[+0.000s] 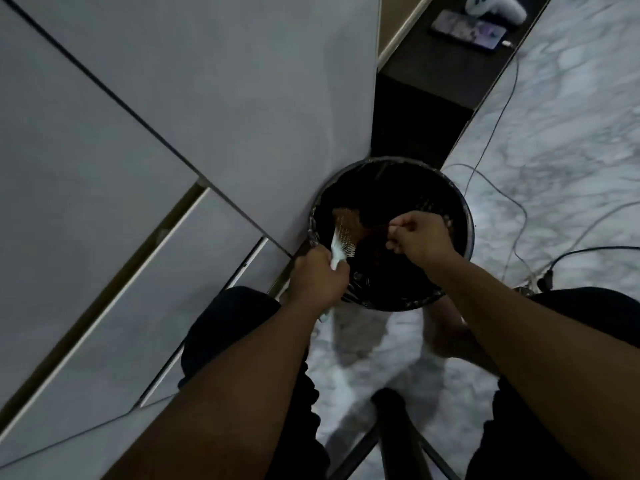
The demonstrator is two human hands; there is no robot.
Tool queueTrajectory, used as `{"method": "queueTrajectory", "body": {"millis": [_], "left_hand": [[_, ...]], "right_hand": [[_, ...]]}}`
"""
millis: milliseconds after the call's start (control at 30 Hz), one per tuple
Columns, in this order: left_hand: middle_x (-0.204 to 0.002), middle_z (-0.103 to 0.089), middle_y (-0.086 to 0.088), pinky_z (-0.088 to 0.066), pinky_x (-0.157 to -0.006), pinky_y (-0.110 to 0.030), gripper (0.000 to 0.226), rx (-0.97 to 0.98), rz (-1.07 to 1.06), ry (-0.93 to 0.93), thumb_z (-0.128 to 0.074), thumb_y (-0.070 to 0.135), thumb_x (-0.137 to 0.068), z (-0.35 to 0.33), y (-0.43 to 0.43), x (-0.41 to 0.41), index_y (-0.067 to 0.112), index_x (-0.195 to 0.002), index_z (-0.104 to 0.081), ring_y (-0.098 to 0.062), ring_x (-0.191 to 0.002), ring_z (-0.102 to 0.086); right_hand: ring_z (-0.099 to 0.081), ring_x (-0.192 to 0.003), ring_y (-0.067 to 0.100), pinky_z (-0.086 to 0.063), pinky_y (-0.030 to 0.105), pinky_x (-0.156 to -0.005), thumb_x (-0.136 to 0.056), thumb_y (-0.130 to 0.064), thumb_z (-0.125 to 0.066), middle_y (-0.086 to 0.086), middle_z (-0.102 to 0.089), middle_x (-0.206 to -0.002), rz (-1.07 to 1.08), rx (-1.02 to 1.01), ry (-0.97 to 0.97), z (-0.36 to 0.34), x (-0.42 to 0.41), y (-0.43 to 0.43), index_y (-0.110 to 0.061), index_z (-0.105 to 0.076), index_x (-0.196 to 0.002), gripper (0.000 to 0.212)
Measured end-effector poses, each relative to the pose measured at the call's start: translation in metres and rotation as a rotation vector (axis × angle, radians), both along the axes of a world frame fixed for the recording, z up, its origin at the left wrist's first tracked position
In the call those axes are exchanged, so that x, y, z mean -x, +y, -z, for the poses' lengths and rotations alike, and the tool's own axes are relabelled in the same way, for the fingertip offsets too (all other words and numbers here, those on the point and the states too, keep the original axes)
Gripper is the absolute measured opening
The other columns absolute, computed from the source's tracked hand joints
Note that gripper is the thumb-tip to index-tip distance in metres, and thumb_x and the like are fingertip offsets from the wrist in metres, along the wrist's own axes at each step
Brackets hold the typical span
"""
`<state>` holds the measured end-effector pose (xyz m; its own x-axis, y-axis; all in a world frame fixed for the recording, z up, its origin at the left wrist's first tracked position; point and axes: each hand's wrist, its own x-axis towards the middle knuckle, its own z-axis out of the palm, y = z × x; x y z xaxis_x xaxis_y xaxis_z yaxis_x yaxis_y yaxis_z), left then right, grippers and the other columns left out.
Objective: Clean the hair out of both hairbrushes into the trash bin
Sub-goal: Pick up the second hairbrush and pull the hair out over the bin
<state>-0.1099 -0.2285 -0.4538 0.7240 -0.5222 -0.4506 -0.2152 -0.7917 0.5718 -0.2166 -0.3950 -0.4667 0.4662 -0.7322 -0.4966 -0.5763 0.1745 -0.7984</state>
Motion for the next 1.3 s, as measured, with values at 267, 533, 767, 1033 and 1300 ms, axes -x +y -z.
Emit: {"method": "queueTrajectory", "body": {"millis": [267, 533, 767, 1033, 1300], "left_hand": [[-0.072, -0.062, -0.005, -0.039, -0.055, -0.031, 0.022, 0.064, 0.137, -0.087, -0.06, 0.036, -0.091, 0.011, -0.027, 0.012, 0.016, -0.085, -0.053, -0.025, -0.066, -0.06], [-0.068, -0.057, 0.0, -0.027, -0.048, -0.03, 0.021, 0.122, 0.162, -0.078, -0.057, 0.037, -0.093, 0.014, -0.027, 0.02, 0.019, -0.087, -0.049, -0.02, -0.06, -0.055], [-0.091, -0.066, -0.006, -0.036, -0.058, -0.032, 0.022, -0.023, 0.126, -0.107, -0.053, 0.04, -0.095, 0.006, -0.031, 0.021, 0.019, -0.098, -0.054, -0.027, -0.083, -0.063], [-0.078, -0.06, -0.003, -0.031, -0.053, -0.03, 0.02, 0.027, 0.089, -0.099, -0.055, 0.038, -0.093, 0.011, -0.033, 0.024, 0.019, -0.089, -0.048, -0.026, -0.071, -0.059], [-0.078, -0.06, -0.004, -0.032, -0.054, -0.031, 0.022, 0.046, 0.123, -0.112, -0.054, 0.04, -0.092, 0.015, -0.035, 0.024, 0.022, -0.086, -0.045, -0.027, -0.072, -0.06]], "right_hand": [[-0.072, -0.098, 0.021, -0.063, 0.038, -0.077, -0.082, -0.026, -0.081, 0.006, -0.069, -0.113, 0.032, -0.251, -0.177, 0.022, -0.015, -0.001, -0.014, -0.06, -0.132, 0.055], [-0.074, -0.068, 0.018, -0.062, 0.034, -0.07, -0.083, -0.016, -0.08, 0.01, -0.078, -0.082, 0.176, -0.084, -0.085, 0.031, -0.02, -0.008, -0.008, -0.077, -0.092, 0.012], [-0.066, -0.063, 0.017, -0.057, 0.026, -0.062, -0.1, -0.013, -0.058, 0.01, -0.069, -0.075, 0.258, -0.238, -0.16, 0.03, -0.022, -0.003, 0.0, -0.069, -0.097, 0.017], [-0.065, -0.099, 0.02, -0.061, 0.039, -0.079, -0.096, -0.023, -0.06, 0.003, -0.061, -0.108, 0.272, -0.276, -0.19, 0.021, -0.025, -0.002, -0.017, -0.047, -0.11, 0.02], [-0.073, -0.092, 0.018, -0.06, 0.038, -0.088, -0.087, -0.022, -0.075, 0.001, -0.076, -0.091, 0.168, 0.097, -0.057, 0.036, -0.026, -0.014, -0.026, -0.073, -0.086, 0.005]]}}
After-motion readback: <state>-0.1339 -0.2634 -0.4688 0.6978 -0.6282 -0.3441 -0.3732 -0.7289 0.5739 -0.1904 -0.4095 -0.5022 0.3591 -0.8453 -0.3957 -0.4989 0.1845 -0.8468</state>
